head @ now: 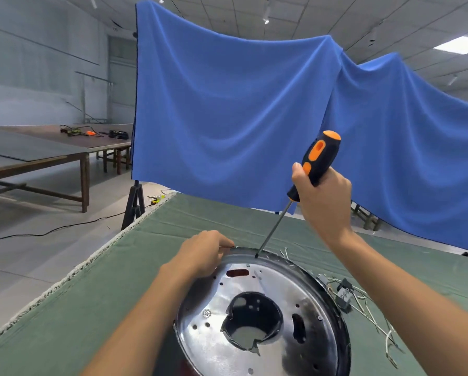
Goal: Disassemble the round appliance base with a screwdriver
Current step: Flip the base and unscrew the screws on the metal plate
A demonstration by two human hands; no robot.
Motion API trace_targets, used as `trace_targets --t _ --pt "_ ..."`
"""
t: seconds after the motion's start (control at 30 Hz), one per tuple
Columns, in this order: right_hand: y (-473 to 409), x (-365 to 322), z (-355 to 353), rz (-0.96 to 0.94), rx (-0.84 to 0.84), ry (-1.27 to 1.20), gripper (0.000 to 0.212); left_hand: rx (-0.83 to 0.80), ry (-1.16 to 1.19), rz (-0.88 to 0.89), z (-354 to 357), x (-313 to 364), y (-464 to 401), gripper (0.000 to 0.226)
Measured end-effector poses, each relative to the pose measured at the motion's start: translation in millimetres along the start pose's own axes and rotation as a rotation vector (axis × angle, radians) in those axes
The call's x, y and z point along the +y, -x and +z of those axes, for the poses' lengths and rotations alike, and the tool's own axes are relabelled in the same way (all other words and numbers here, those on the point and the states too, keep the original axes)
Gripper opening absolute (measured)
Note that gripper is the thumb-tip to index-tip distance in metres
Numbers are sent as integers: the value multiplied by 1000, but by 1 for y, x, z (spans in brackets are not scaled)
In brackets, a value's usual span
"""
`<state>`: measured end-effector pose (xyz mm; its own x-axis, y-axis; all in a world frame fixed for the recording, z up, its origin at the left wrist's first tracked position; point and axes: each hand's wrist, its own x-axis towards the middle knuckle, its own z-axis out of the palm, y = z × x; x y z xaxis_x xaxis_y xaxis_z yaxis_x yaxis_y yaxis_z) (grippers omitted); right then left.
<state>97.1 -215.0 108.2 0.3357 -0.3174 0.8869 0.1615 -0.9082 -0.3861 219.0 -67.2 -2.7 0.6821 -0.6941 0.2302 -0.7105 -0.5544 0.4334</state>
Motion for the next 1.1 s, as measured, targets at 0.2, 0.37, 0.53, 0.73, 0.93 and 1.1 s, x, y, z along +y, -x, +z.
trace_targets --t 0.2,0.37,0.53,0.73,0.93,1.1 --pt "3 -1 2 6 2 -7 41 -35 3 -16 4 -2 -1 32" --pt "10 5 9 49 -2 -7 37 -52 19 -25 5 -3 -1 33" --pt "14 7 13 61 -2 -17 39 -48 30 -24 5 -3 -1 33" --pt "17 9 16 85 -47 -22 37 -45 38 -27 5 -3 -1 34" --pt "17 10 15 102 -33 -27 35 -33 38 -26 5 -3 0 33" --pt "17 10 15 145 -56 -4 37 -29 45 -21 6 -3 0 33"
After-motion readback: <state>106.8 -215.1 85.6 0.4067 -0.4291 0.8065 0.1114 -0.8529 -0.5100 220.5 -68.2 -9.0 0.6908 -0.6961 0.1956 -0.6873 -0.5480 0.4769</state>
